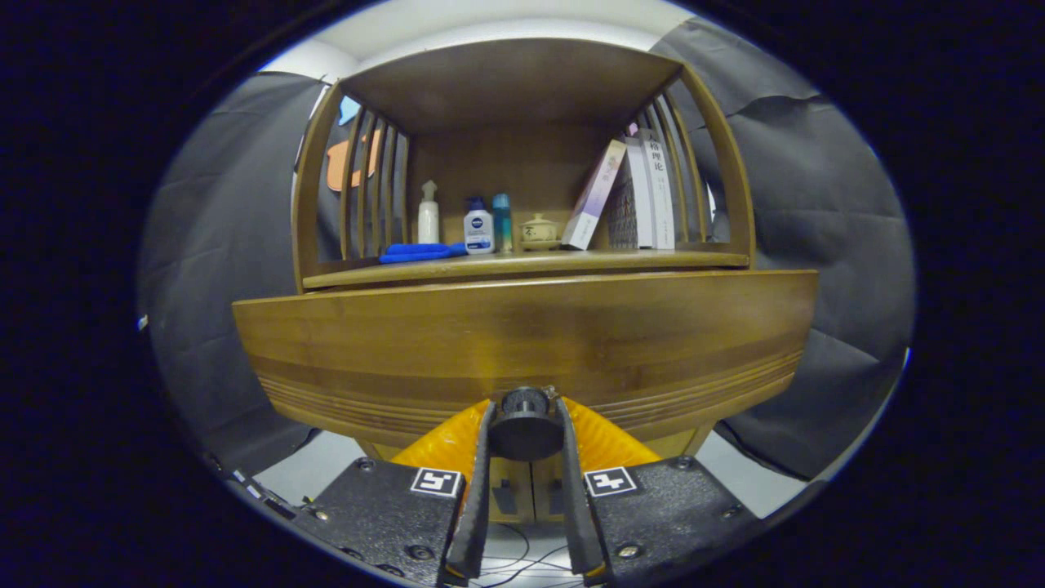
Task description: Pull open the drawer, take out the items inside it, and place them on the countertop above the cabinet.
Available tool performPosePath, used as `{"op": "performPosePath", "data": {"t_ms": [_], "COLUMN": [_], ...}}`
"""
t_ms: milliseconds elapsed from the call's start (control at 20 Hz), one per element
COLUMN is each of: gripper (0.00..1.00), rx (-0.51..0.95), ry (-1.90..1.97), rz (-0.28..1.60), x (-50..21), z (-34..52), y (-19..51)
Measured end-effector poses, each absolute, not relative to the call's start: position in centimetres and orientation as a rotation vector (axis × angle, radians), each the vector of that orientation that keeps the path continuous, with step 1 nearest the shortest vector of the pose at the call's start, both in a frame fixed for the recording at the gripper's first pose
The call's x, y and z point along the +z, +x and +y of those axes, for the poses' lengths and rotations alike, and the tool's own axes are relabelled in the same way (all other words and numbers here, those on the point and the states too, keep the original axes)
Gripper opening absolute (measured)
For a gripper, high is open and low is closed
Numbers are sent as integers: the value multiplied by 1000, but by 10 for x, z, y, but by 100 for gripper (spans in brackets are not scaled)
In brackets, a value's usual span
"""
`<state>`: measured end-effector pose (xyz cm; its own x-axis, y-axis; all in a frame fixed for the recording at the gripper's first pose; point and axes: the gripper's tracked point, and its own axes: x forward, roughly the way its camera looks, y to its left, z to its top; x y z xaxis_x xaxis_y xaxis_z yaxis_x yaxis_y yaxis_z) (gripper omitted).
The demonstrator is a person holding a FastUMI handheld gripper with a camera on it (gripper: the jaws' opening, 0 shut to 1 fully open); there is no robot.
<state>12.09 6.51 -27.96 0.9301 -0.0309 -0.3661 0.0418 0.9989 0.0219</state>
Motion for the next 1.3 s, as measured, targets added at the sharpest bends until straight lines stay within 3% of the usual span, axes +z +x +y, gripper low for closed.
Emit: {"op": "performPosePath", "data": {"t_ms": [750,1300], "gripper": [42,45], "rx": [-12,1], "ry": [32,25], "rz": [379,377], "x": [-278,-274], "z": [70,68], "y": [47,33]}}
